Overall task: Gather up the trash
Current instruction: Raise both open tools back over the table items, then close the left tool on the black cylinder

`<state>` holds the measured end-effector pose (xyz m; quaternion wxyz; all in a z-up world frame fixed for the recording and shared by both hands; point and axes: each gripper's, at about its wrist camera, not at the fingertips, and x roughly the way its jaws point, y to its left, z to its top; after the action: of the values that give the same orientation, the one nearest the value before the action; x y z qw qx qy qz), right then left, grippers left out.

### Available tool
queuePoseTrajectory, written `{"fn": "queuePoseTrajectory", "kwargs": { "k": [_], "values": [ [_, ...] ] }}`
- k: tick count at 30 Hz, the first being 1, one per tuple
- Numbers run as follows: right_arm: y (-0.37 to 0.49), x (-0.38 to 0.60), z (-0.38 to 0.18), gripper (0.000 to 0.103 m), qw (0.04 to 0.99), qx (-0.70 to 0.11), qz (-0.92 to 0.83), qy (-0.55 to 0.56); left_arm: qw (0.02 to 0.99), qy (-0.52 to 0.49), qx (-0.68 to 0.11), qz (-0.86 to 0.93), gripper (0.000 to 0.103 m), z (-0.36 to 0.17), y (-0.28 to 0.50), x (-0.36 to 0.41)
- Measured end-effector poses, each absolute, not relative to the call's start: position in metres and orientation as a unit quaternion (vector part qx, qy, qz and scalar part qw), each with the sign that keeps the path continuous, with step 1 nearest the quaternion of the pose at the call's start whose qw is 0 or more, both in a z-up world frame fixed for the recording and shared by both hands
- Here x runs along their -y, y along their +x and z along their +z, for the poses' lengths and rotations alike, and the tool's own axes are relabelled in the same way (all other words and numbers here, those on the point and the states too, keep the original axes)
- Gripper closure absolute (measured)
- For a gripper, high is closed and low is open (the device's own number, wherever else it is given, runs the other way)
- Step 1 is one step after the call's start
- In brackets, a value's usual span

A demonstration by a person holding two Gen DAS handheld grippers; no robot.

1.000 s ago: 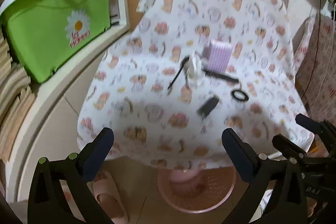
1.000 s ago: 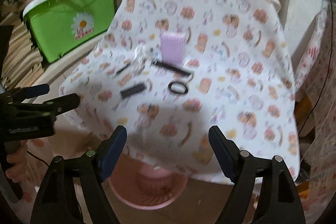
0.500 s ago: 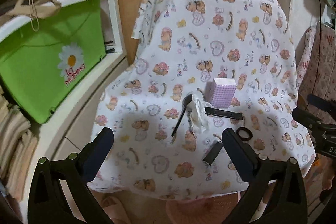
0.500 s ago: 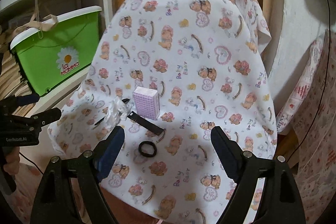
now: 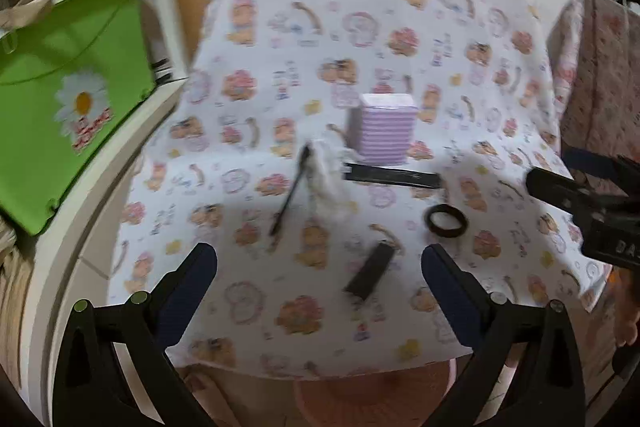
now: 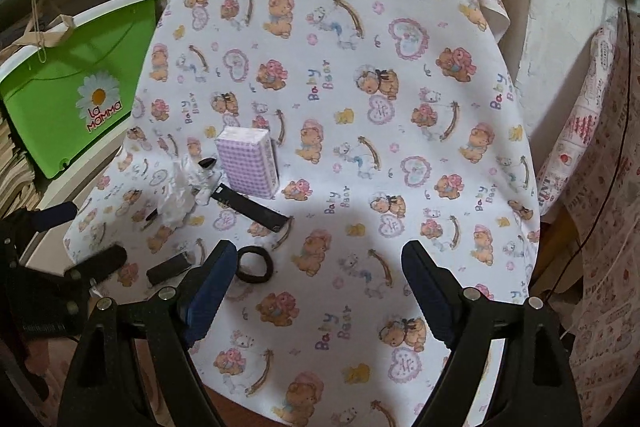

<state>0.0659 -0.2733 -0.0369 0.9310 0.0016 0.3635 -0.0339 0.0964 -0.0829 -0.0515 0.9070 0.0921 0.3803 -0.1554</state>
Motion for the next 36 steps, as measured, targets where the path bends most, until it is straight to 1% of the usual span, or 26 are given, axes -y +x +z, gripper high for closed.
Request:
{"fn": "queuePoseTrajectory", "kwargs": {
  "k": [1, 2, 3, 5, 6, 8, 18, 19, 20, 21, 22, 26, 30, 36],
  "values": [
    [0.068, 0.273, -0.037, 0.017, 0.930, -0.365, -0.034, 0.003, 0.906, 0.094, -0.380, -0.162, 0.006, -0.053, 0.097, 0.087],
    [0.069, 0.273, -0.038, 0.017, 0.930, -0.366, -0.034, 0.002, 0.905, 0.099, -0.379, -0.164, 0.013, -0.056, 0.097, 0.091],
    [0.070, 0.273, -0.037, 0.017, 0.930, -0.367, -0.034, -0.001, 0.906, 0.106, -0.378, -0.159, 0.028, -0.060, 0.097, 0.095],
    [0.072, 0.271, -0.035, 0.017, 0.931, -0.362, -0.038, -0.016, 0.900, 0.111, -0.389, -0.164, 0.047, -0.069, 0.100, 0.100],
    [0.073, 0.271, -0.034, 0.017, 0.933, -0.358, -0.041, -0.022, 0.892, 0.107, -0.402, -0.177, 0.050, -0.075, 0.103, 0.102],
    [0.073, 0.272, -0.033, 0.017, 0.933, -0.355, -0.044, -0.025, 0.884, 0.098, -0.418, -0.184, 0.052, -0.082, 0.107, 0.104],
    [0.072, 0.275, -0.035, 0.017, 0.930, -0.365, -0.038, -0.017, 0.872, 0.073, -0.445, -0.193, 0.053, -0.091, 0.115, 0.109],
    [0.072, 0.275, -0.034, 0.017, 0.930, -0.366, -0.038, -0.014, 0.870, 0.067, -0.449, -0.193, 0.055, -0.093, 0.117, 0.108],
    [0.072, 0.276, -0.035, 0.017, 0.929, -0.368, -0.038, -0.009, 0.867, 0.062, -0.454, -0.194, 0.062, -0.095, 0.119, 0.107],
    [0.073, 0.277, -0.036, 0.017, 0.928, -0.370, -0.039, -0.006, 0.864, 0.058, -0.459, -0.197, 0.072, -0.097, 0.121, 0.107],
    [0.074, 0.279, -0.037, 0.017, 0.927, -0.372, -0.039, 0.000, 0.861, 0.054, -0.464, -0.200, 0.077, -0.098, 0.122, 0.106],
    [0.075, 0.284, -0.039, 0.017, 0.925, -0.377, -0.044, 0.012, 0.859, 0.053, -0.465, -0.208, 0.089, -0.096, 0.123, 0.105],
    [0.076, 0.285, -0.039, 0.017, 0.926, -0.376, -0.046, 0.012, 0.865, 0.029, -0.456, -0.210, 0.090, -0.084, 0.122, 0.093],
    [0.077, 0.280, -0.041, 0.017, 0.926, -0.376, -0.039, 0.007, 0.887, 0.025, -0.418, -0.192, 0.090, -0.053, 0.113, 0.077]
  ]
}}
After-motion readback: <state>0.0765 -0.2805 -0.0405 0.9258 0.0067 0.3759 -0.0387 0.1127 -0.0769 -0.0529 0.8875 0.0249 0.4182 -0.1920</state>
